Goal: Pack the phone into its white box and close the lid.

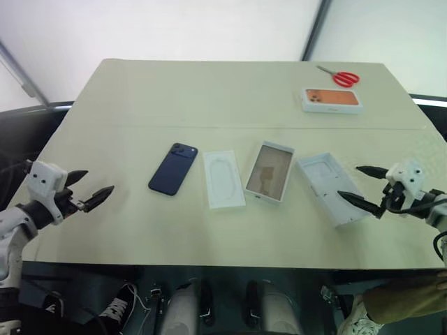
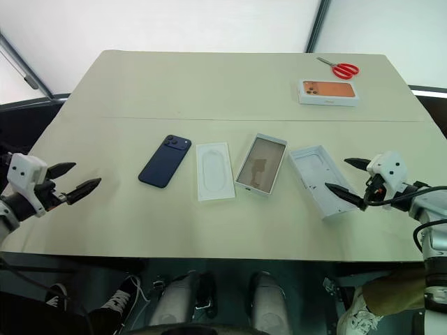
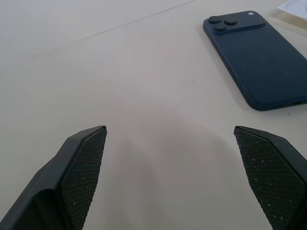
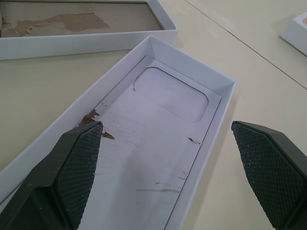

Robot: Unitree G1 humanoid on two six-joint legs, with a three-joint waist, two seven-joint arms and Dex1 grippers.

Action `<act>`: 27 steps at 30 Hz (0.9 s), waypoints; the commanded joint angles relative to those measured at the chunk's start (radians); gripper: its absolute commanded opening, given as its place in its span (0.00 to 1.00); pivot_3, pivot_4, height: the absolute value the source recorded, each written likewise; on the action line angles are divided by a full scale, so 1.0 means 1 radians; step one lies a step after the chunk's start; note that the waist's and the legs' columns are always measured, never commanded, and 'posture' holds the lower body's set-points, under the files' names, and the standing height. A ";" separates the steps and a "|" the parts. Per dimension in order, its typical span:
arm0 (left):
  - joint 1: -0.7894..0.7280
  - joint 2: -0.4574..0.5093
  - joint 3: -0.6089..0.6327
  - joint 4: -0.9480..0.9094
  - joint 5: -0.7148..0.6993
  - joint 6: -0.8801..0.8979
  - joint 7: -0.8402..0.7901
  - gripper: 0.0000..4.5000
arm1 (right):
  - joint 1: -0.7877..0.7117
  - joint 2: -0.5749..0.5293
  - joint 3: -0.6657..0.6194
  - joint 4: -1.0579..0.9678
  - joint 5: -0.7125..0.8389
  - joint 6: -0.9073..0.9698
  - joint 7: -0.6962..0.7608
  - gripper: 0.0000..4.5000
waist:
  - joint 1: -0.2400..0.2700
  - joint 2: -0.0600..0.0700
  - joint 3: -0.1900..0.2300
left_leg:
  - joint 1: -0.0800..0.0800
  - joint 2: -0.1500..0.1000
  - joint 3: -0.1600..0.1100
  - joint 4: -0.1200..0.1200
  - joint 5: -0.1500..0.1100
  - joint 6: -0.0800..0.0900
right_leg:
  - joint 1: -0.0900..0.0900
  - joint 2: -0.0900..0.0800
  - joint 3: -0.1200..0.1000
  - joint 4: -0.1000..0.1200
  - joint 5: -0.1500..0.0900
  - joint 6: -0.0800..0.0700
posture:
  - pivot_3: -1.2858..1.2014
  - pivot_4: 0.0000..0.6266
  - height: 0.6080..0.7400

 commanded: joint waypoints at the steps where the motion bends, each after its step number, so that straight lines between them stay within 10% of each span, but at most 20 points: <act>1: -0.010 0.003 0.018 -0.019 -0.010 -0.024 -0.004 0.99 | -0.017 -0.010 -0.013 0.002 0.006 -0.017 0.001 1.00 | -0.001 0.000 0.000 | 0.000 0.000 0.000 0.000 0.000 0.000 | 0.000 0.000 0.000 0.000 0.000 0.000 | 0.52 0.24 0.98; 27: -0.041 0.001 0.010 -0.017 0.000 -0.010 0.014 0.99 | -0.036 0.003 0.004 0.015 0.004 -0.029 0.001 1.00 | 0.000 0.000 0.000 | 0.000 0.000 0.000 0.000 0.000 0.000 | 0.000 0.000 0.000 0.000 0.000 0.000 | 0.52 0.24 0.98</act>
